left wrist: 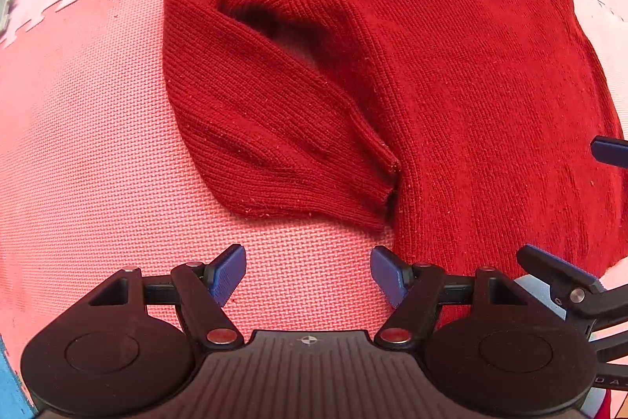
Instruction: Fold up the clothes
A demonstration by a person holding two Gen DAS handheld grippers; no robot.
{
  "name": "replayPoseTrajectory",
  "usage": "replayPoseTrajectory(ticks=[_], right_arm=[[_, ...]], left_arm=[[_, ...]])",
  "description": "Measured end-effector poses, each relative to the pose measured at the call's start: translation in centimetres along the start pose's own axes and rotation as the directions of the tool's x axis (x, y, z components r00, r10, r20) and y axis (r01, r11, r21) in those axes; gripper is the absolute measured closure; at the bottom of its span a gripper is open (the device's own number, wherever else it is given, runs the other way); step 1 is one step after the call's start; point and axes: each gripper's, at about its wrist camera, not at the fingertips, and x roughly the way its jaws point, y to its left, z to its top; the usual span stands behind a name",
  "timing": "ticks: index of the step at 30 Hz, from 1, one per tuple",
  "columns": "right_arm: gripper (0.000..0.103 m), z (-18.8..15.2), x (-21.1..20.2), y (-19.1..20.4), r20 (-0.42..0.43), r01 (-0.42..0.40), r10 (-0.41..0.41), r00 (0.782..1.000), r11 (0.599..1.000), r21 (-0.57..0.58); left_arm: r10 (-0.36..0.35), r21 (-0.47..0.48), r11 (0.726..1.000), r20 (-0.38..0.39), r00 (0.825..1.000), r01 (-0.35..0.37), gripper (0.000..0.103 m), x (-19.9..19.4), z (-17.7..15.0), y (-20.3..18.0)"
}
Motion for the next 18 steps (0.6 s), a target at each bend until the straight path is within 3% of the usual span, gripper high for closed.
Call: replayPoseTrajectory(ticks=[8,18], right_arm=[[0.012,-0.2,0.7,-0.3,-0.009,-0.004,0.004,1.0,1.0,0.008],[0.012,-0.2,1.2,-0.7,-0.017,-0.007,0.008,1.0,0.999,0.034]], left_arm=[[-0.015,-0.007,1.0,0.023,1.0,0.015,0.031,2.0,2.2,-1.3],[-0.12,-0.197,0.971,0.072,0.99,0.132,0.031,6.0,4.2,0.1]])
